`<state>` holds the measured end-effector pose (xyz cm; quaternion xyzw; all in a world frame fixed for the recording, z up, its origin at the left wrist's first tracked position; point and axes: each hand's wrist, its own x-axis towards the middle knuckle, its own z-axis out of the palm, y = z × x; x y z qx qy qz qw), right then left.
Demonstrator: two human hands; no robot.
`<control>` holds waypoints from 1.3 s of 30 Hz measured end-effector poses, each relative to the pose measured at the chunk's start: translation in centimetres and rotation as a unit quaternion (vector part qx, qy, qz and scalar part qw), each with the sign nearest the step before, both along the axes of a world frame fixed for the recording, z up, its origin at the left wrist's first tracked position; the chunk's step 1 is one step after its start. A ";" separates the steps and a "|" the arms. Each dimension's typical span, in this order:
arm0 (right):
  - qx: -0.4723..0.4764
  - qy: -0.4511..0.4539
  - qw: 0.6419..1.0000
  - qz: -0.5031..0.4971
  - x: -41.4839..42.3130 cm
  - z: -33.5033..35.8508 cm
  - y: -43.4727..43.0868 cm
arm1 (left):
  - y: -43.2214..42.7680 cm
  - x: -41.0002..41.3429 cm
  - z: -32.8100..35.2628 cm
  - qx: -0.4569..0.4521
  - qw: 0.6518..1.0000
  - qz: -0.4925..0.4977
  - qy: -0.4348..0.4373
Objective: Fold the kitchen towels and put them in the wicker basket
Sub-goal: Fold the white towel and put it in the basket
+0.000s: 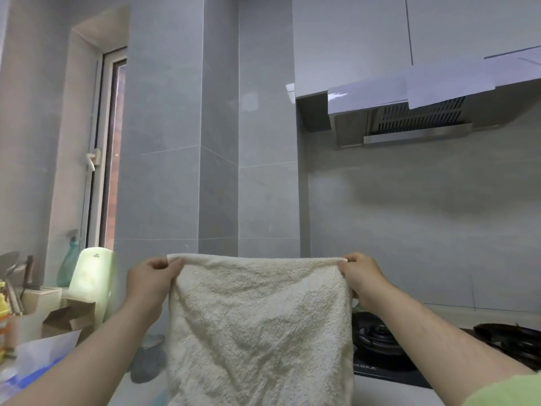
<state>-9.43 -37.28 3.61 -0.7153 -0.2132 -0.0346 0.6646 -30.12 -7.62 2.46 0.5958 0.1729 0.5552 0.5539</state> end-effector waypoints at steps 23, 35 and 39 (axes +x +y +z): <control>0.003 0.151 0.989 -0.005 15.4 -14.3 12.5 | 11.6 14.5 -13.2 -0.130 0.983 -0.037 0.124; -0.008 0.171 0.985 0.039 15.3 -20.1 11.1 | 10.1 12.7 -19.1 -0.071 0.968 -0.028 0.240; -0.145 0.125 0.980 0.062 13.4 -22.3 8.8 | 8.8 9.7 -21.4 0.014 0.922 -0.017 0.386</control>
